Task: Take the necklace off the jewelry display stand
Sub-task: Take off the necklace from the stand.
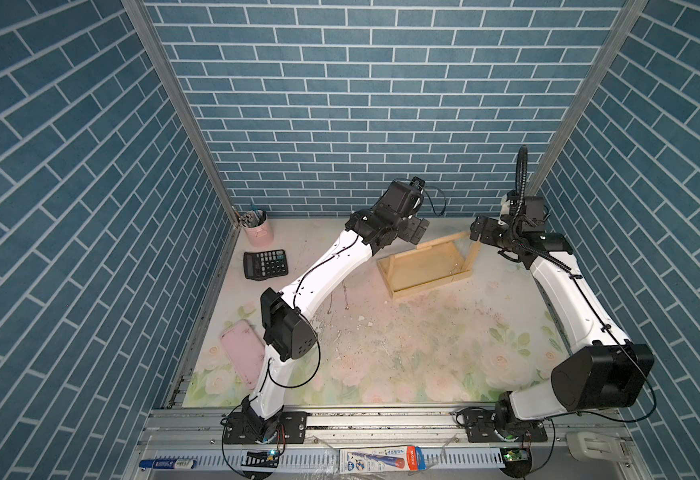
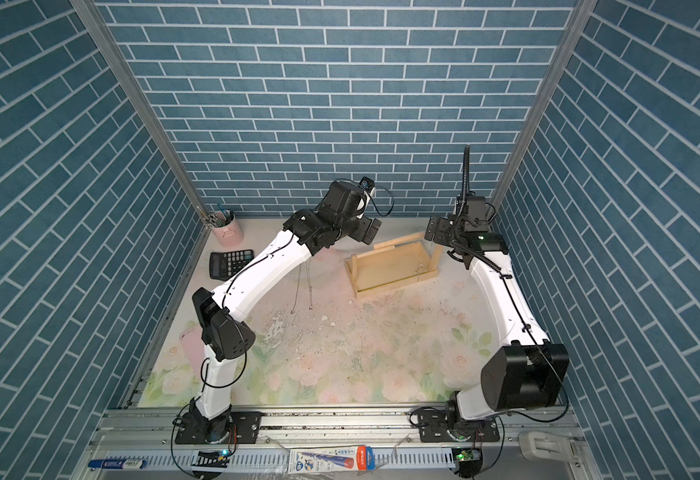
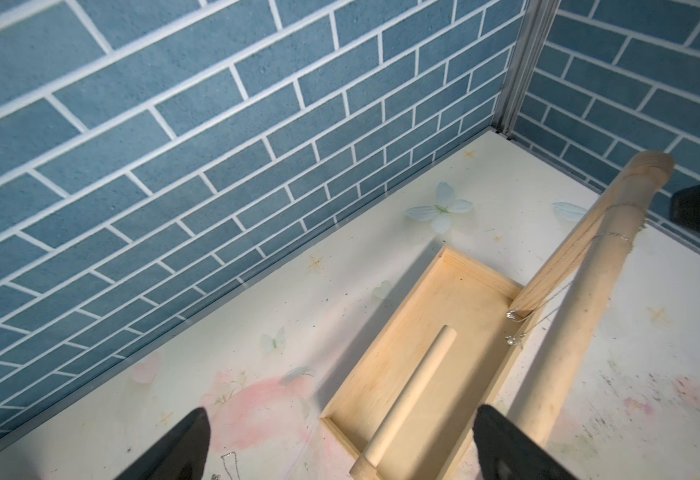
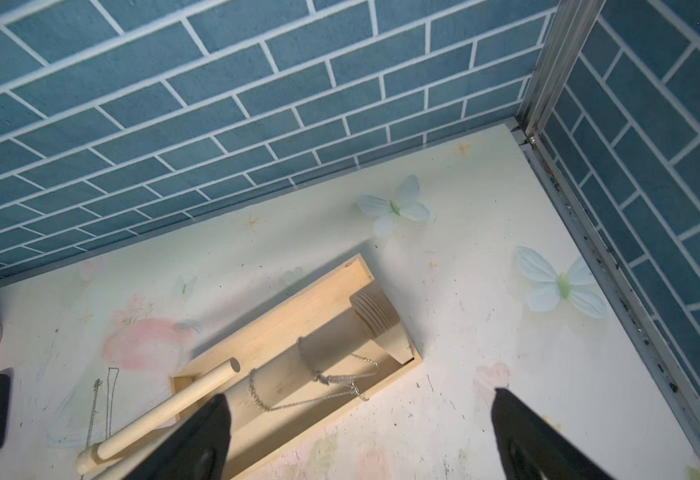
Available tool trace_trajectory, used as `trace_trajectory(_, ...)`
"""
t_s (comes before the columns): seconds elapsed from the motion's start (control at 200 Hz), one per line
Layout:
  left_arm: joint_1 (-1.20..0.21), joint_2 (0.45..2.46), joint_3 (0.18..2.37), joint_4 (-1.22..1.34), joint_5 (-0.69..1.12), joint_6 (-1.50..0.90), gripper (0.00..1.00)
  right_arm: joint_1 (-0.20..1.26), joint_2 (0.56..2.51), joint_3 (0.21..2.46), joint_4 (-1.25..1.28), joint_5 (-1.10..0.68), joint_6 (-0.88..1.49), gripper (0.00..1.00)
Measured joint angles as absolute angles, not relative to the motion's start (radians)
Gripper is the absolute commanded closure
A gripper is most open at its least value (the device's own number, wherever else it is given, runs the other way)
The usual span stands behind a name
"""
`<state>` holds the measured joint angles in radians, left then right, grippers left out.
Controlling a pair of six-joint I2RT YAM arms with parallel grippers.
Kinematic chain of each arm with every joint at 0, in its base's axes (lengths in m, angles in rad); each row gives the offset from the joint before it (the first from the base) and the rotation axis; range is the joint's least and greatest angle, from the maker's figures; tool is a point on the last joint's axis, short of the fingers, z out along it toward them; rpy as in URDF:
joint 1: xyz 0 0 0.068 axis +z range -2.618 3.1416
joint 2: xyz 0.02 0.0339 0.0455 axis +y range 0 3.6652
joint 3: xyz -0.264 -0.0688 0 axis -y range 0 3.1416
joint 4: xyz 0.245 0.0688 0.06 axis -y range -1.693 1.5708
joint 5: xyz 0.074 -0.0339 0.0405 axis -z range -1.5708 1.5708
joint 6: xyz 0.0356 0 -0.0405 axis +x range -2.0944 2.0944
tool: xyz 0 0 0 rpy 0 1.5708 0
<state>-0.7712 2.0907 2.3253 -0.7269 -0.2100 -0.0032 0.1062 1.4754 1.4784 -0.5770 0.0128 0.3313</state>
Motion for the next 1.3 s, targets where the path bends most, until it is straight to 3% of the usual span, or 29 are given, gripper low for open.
trace_trajectory(0.34,-0.782,2.092,2.369,-0.722,-0.087,-0.144,0.01,0.089,1.474,1.481,-0.621,-0.017,0.332,0.14)
trace_trajectory(0.935,-0.771,2.109,2.323,-0.704,0.06,-0.346,0.01,0.082,1.477,1.48,-0.564,-0.269,0.382,0.47)
trace_trajectory(1.3,-0.724,2.109,2.237,-0.681,0.142,-0.442,0.01,0.082,1.488,1.428,-0.517,-0.339,0.397,0.52)
